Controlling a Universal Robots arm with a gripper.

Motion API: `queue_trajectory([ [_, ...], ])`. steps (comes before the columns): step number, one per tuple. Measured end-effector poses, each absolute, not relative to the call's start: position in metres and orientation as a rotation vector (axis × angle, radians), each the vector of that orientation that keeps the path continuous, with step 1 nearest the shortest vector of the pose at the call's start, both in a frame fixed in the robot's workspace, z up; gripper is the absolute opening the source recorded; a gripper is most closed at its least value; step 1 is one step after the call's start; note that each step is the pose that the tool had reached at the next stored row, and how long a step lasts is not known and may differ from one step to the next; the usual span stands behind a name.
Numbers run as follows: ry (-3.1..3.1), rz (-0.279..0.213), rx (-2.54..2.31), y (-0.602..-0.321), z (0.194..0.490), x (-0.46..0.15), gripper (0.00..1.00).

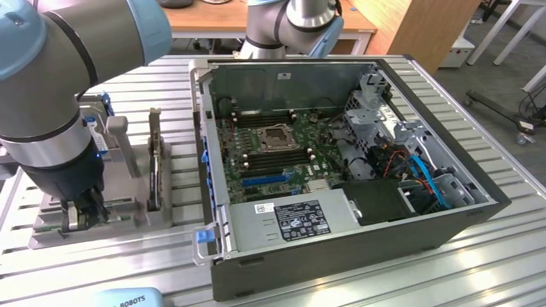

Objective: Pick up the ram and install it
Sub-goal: 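Pick up the ram and move it above insertion slot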

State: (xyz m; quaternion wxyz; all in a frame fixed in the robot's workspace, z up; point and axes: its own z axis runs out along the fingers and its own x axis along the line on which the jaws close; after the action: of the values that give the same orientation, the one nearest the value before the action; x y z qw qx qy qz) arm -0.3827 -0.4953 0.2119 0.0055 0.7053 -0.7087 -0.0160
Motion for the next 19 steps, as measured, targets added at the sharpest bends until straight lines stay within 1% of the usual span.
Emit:
queue_trajectory([
  [19,-2.219,-0.050,2.208,-0.495,0.267,-0.382,0.11],
])
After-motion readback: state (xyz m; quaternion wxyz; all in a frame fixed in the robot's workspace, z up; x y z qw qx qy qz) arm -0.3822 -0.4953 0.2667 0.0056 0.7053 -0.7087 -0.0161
